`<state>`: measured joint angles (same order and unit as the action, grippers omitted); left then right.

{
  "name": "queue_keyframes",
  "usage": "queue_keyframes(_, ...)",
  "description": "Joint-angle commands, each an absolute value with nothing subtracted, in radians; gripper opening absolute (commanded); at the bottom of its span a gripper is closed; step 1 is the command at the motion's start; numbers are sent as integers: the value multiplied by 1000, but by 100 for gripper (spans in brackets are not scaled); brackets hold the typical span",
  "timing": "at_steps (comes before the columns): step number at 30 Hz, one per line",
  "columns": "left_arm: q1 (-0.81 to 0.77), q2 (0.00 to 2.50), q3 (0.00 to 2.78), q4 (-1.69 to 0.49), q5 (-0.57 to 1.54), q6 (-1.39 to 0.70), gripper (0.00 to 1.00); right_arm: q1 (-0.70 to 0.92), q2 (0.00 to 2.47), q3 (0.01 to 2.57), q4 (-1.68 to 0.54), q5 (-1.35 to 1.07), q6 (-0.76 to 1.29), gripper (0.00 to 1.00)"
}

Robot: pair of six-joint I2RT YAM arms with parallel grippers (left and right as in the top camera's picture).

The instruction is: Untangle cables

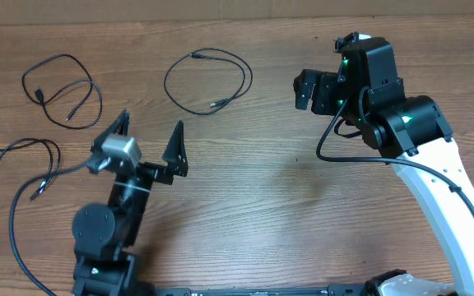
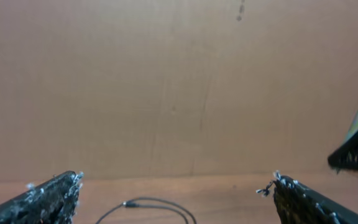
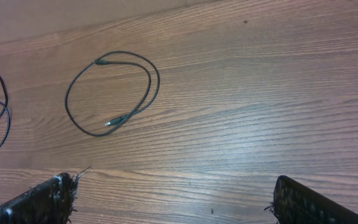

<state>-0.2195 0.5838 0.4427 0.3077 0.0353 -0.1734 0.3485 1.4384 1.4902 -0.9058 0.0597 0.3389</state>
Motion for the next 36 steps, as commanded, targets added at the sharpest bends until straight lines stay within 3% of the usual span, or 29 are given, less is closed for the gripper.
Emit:
queue_keyframes(1,-196,511,340,391,19,-154,100,351,1438,1494,-901,69,336,100)
queue_keyframes(20,-149,309,3,690,15,-157,100,351,1438,1494,-901,69,336,100)
queue_keyframes(28,-142,291,5,654,11,-157,100,351,1438,1494,-901,69,336,100)
queue_keyframes(36,-141,212,5,448,-12,-152,100,351,1438,1494,-901,69,336,100)
